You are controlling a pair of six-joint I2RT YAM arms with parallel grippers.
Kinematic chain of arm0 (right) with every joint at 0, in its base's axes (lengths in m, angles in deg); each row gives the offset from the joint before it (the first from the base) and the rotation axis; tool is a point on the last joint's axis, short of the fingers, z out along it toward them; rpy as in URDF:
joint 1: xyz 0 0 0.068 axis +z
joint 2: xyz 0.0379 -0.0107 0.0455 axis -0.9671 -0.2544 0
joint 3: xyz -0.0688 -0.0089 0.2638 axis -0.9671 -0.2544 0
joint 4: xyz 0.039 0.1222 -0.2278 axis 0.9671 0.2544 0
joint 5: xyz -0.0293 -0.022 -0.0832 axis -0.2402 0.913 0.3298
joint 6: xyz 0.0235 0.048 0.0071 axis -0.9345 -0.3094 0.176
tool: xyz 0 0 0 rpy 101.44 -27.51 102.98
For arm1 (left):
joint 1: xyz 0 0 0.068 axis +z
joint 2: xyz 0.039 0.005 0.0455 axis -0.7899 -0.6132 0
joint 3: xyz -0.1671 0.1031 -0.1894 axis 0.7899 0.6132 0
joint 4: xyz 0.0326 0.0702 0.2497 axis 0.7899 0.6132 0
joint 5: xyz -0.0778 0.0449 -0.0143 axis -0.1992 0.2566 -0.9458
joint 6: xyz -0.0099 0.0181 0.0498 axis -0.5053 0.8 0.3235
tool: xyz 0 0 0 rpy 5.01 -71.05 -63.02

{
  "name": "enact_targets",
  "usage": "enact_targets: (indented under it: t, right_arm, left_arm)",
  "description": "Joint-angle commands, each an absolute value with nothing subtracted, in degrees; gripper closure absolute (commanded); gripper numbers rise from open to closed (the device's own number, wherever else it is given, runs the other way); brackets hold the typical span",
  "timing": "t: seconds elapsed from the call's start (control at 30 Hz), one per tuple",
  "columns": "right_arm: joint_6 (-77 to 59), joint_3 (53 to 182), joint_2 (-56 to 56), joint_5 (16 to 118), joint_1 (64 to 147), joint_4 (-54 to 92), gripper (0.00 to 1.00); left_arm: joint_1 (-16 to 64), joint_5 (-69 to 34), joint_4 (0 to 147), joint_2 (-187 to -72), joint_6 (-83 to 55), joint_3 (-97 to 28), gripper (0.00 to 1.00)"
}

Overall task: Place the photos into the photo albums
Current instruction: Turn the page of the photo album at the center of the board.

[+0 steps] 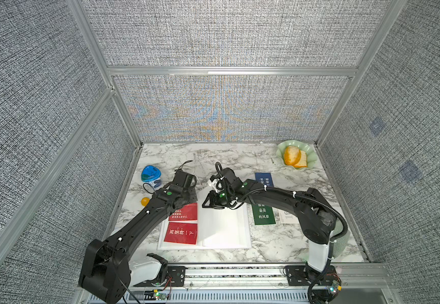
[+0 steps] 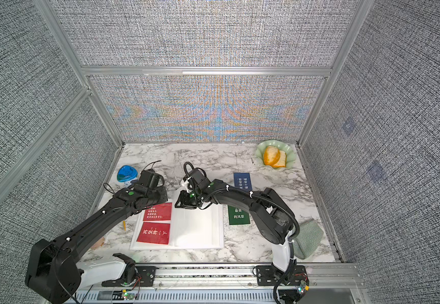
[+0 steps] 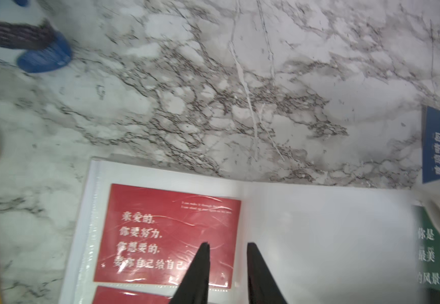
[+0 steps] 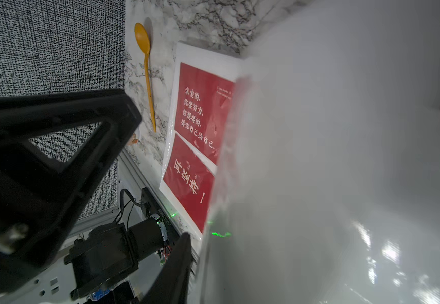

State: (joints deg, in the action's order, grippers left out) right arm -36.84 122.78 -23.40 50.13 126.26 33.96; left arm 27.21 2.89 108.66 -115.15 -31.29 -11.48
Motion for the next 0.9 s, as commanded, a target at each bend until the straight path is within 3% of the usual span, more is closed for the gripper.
enact_targets:
  t: [0.0, 0.4, 0.87]
  right_arm:
    - [-36.75, 126.53, -25.63, 48.94, 127.37, 35.27, 0.67]
    - [-36.55, 141.2, -35.28, 45.7, 132.28, 38.89, 0.67]
    - [-34.9, 147.51, -38.32, 44.12, 133.55, 41.88, 0.62]
  left_arm:
    - [28.66, 6.11, 110.81, -112.92, -29.99, -11.37, 0.72]
    - [32.58, 15.03, 108.32, -100.32, -26.18, -9.36, 0.72]
    - [33.37, 13.58, 108.63, -101.67, -25.49, -11.79, 0.71]
